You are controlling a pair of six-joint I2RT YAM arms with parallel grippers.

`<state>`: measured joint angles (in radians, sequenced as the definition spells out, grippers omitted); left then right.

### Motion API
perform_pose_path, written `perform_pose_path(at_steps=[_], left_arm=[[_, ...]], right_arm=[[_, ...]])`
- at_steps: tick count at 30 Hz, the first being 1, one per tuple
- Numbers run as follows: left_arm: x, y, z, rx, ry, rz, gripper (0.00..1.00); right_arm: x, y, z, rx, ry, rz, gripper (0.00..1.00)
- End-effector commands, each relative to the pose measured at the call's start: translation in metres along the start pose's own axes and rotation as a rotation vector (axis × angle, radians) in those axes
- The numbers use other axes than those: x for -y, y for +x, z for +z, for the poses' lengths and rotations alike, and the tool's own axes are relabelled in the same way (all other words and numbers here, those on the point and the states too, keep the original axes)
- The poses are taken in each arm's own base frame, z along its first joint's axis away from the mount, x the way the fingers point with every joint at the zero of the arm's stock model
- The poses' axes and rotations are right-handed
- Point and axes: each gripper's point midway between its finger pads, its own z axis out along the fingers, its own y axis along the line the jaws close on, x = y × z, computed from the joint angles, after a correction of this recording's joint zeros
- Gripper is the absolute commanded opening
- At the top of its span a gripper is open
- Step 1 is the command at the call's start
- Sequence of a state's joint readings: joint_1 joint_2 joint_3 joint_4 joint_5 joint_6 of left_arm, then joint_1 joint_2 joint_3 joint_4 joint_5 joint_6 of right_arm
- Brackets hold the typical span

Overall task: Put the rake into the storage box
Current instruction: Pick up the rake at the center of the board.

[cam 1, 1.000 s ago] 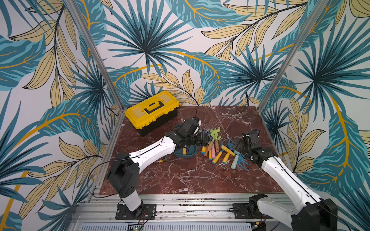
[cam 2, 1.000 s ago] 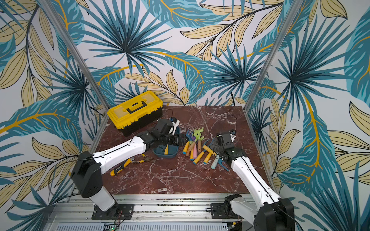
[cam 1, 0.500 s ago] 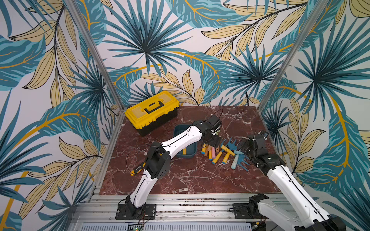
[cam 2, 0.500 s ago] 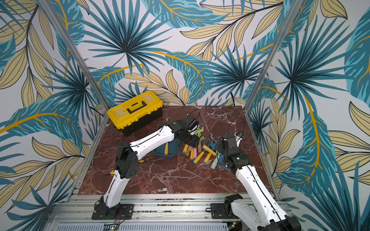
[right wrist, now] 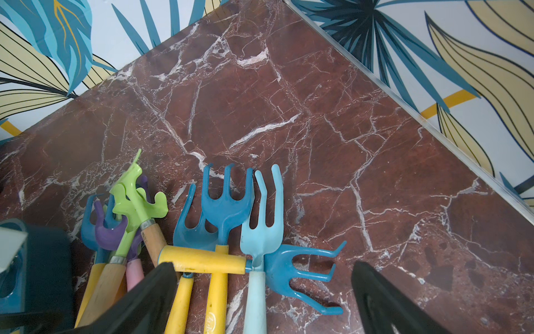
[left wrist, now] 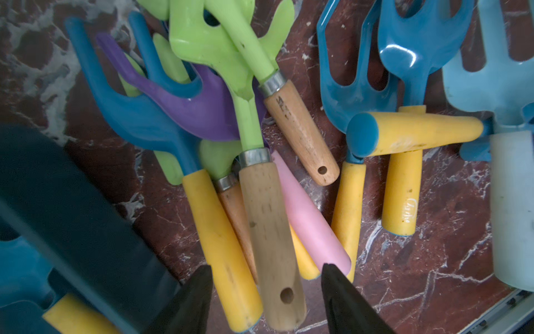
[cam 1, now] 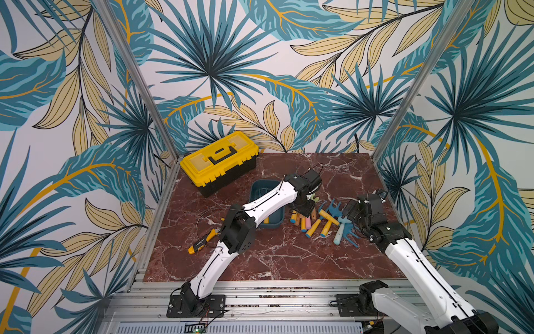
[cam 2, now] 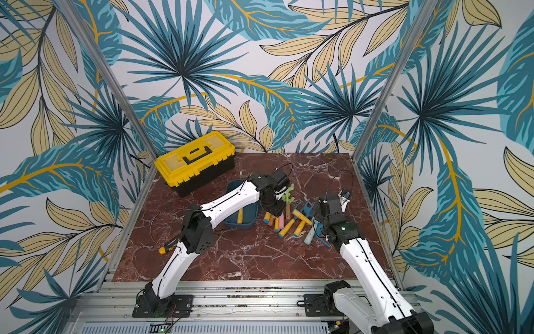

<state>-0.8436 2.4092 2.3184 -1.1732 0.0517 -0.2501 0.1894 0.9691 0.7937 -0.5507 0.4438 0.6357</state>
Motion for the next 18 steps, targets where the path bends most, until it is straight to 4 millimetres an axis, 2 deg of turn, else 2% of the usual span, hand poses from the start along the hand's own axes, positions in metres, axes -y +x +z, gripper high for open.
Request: perform_pose_path(at_steps=[1,7,13,18], left_arm=[[0.007,-0.005,-0.001,0.002,0.022,0.016,0.62],[0.010,-0.005,0.006,-0.008,0.032,0.015,0.56],[0.014,-0.007,0.008,-0.001,0.049,0.008,0.39],[0.017,-0.009,-0.002,0.017,0.050,0.005,0.25]], right_arm=[[0.006,0.007,0.004,-0.015,0.017,0.003,0.99],[0.006,0.007,0.005,-0.015,0.017,0.004,0.99],[0.005,0.008,0.005,-0.018,0.013,0.004,0.99],[0.005,0.008,0.005,-0.020,0.013,0.004,0.99]])
